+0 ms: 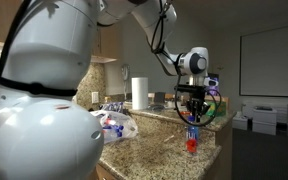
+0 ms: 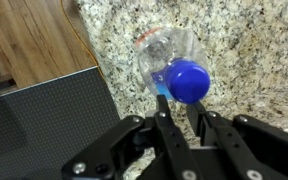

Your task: Put the bottles on the counter in the plastic bag

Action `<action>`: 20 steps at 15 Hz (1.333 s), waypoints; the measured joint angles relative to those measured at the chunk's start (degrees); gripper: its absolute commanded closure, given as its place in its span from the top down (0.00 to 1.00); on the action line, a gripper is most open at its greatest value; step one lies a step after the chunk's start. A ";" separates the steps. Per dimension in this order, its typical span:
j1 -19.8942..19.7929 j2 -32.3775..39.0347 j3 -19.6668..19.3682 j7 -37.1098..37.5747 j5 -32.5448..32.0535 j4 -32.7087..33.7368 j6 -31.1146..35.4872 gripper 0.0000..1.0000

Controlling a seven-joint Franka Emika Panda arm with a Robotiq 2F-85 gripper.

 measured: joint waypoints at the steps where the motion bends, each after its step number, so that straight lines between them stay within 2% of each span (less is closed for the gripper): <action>1: 0.07 -0.32 0.14 0.01 0.00 -0.04 0.00 0.65; 5: 0.12 -1.79 0.90 0.17 0.00 -0.94 -0.08 0.91; 6: 0.12 -1.94 1.08 0.17 0.00 -1.39 -0.21 0.59; 7: 0.12 -1.95 1.22 0.18 0.00 -1.86 -0.27 0.50; 8: 0.12 -1.94 1.33 0.18 0.00 -2.39 -0.27 0.49; 12: 0.12 -1.89 1.42 0.18 0.00 -3.81 -0.84 0.23; 15: 0.12 -2.81 1.42 0.18 -0.22 -3.66 -2.30 0.12; 20: 0.11 -5.12 1.45 0.19 -1.03 -4.65 -5.83 0.12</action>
